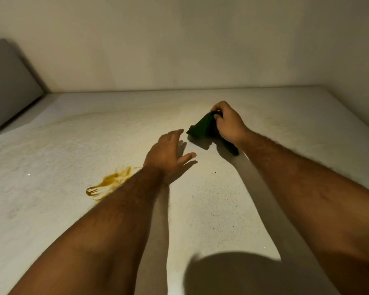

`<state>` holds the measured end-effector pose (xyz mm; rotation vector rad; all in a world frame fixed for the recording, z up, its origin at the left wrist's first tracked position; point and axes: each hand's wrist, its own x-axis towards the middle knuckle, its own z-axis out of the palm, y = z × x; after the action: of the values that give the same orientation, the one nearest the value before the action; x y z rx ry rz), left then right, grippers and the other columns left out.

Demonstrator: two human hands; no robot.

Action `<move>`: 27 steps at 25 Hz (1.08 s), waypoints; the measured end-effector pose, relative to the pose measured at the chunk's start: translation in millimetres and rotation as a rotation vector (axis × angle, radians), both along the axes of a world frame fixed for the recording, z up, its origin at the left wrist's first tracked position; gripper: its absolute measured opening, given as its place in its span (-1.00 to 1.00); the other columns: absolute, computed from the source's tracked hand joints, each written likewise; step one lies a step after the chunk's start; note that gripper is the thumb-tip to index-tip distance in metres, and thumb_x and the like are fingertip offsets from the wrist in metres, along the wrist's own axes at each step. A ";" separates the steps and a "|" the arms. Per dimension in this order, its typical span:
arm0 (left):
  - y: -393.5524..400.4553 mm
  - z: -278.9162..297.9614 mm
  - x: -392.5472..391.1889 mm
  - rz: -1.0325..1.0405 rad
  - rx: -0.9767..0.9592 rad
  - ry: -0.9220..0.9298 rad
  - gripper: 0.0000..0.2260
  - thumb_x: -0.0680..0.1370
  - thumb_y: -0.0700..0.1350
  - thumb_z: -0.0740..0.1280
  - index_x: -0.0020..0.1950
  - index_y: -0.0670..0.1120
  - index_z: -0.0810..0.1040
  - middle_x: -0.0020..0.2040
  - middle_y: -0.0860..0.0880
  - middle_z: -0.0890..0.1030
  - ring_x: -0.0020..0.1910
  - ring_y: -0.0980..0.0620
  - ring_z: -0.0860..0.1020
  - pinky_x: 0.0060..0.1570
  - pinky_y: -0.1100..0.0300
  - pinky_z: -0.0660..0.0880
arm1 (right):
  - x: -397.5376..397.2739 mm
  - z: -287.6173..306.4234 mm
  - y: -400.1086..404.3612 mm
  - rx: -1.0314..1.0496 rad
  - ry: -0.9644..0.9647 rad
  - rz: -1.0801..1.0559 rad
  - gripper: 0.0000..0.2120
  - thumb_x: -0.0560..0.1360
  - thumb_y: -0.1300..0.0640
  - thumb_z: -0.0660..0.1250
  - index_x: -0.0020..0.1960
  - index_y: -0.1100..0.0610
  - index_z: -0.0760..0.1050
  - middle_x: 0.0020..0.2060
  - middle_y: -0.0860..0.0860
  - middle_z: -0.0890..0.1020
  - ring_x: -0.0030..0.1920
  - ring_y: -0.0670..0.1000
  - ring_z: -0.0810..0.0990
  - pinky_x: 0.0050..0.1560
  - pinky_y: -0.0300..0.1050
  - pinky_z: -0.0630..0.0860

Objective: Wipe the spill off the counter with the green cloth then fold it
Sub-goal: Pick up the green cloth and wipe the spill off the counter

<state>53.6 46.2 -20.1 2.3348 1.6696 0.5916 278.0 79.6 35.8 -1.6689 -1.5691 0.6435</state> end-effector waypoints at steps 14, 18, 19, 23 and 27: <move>-25.1 20.5 -124.8 -0.102 0.135 -0.195 -0.47 0.60 0.27 0.34 0.52 0.10 0.43 0.47 0.08 0.50 0.43 0.07 0.44 0.30 0.12 0.45 | -90.8 78.1 -62.8 0.034 -0.727 -0.059 -0.73 0.63 -0.15 0.39 0.13 0.04 0.61 -0.14 0.01 0.61 -0.15 0.06 0.60 -0.14 -0.01 0.55; -9.8 13.6 -219.3 -0.096 0.165 0.029 -0.48 0.62 0.28 0.31 0.48 0.03 0.49 0.45 0.02 0.55 0.44 -0.04 0.44 0.33 0.01 0.47 | -91.2 60.7 -78.9 0.248 -0.706 -0.373 -0.66 0.71 -0.13 0.22 0.12 0.09 0.62 -0.27 0.04 0.58 -0.31 0.12 0.57 -0.28 -0.03 0.51; -7.5 7.0 -243.6 -0.067 0.167 0.062 -0.49 0.61 0.29 0.32 0.46 0.03 0.50 0.42 0.02 0.57 0.41 -0.05 0.47 0.28 0.01 0.48 | -100.3 48.4 -82.4 0.239 -0.635 -0.425 -0.62 0.71 -0.16 0.20 0.06 0.10 0.63 -0.31 0.03 0.57 -0.35 0.12 0.56 -0.32 -0.05 0.48; 10.2 -22.7 -322.3 -0.011 0.132 0.128 -0.56 0.66 0.19 0.25 0.40 -0.06 0.58 0.37 -0.07 0.62 0.34 -0.16 0.54 0.25 -0.06 0.50 | -162.6 -7.9 -94.3 0.012 -0.598 -0.400 -0.48 0.70 -0.27 0.12 -0.08 0.07 0.65 -0.29 0.06 0.63 -0.30 0.16 0.59 -0.26 0.02 0.56; 22.3 -41.7 -346.9 0.063 0.070 -0.012 -0.60 0.70 0.08 0.25 0.41 -0.13 0.60 0.39 -0.13 0.62 0.38 -0.22 0.55 0.35 -0.13 0.46 | -237.4 -14.5 -109.9 0.062 -0.645 -0.196 -0.53 0.69 -0.31 0.09 0.22 -0.06 0.65 -0.24 -0.07 0.61 -0.22 0.06 0.62 -0.26 -0.05 0.44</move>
<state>-293.3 68.6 -61.8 2.3287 1.7493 0.6861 40.6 -30.3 21.3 -2.0699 -1.7884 -0.0654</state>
